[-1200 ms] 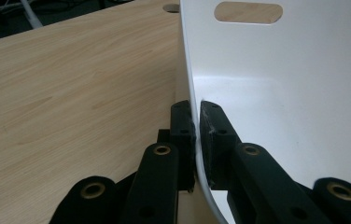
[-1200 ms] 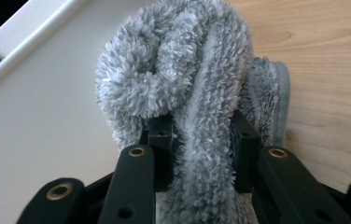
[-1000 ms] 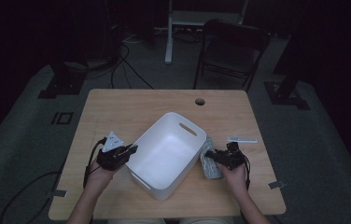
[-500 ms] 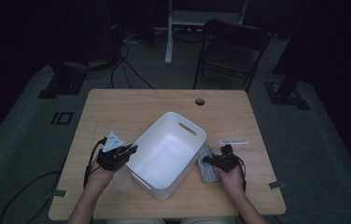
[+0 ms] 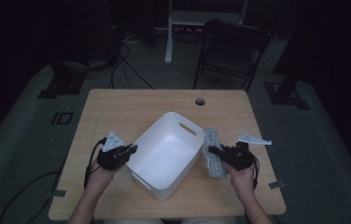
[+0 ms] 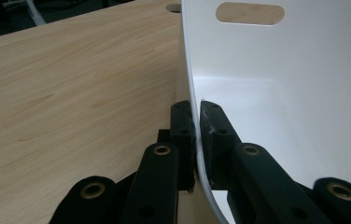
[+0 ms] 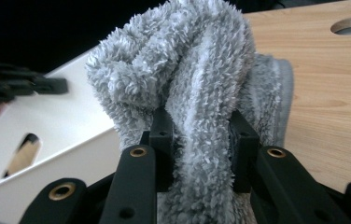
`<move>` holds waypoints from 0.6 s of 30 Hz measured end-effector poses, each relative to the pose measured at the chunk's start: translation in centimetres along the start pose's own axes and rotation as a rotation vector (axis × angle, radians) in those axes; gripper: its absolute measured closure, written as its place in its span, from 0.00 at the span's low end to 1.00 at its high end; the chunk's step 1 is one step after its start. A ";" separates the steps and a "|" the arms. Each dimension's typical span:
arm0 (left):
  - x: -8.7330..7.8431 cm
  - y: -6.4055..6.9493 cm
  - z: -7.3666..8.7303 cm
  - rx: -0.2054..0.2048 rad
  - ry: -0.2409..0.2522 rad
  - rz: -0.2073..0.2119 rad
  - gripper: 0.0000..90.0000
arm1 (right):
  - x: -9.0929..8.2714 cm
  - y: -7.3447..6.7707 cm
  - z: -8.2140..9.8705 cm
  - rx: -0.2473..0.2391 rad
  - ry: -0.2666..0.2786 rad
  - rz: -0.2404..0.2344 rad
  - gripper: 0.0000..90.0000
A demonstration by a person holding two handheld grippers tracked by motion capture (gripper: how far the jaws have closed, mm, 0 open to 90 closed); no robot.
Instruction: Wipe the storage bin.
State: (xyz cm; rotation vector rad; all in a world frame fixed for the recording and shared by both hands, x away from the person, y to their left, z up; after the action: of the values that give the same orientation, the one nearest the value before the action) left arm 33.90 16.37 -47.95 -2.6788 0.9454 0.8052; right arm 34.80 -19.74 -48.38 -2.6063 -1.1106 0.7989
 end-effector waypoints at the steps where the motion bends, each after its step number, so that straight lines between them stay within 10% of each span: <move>1: 0.0 0.0 0.0 0.004 0.000 0.002 0.94 | 0.5 0.0 0.2 -0.007 -0.021 0.010 0.77; 18: -0.2 0.2 0.2 0.013 0.004 0.005 0.93 | 4.3 2.0 3.3 0.060 -0.171 0.068 0.77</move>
State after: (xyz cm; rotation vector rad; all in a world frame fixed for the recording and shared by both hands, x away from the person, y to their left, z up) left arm 33.58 16.41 -47.97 -2.6686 0.9556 0.7922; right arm 36.65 -18.14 -53.61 -2.5774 -1.0276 1.0704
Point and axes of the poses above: each handheld gripper's, and its own axes: x roughly forward along the jaws, z roughly out of its underside, y roughly to its right, the point moved 5 cm from there along x, roughly forward along the jaws, and after that the axes turned 2 degrees about -y, right-handed, at the moved point
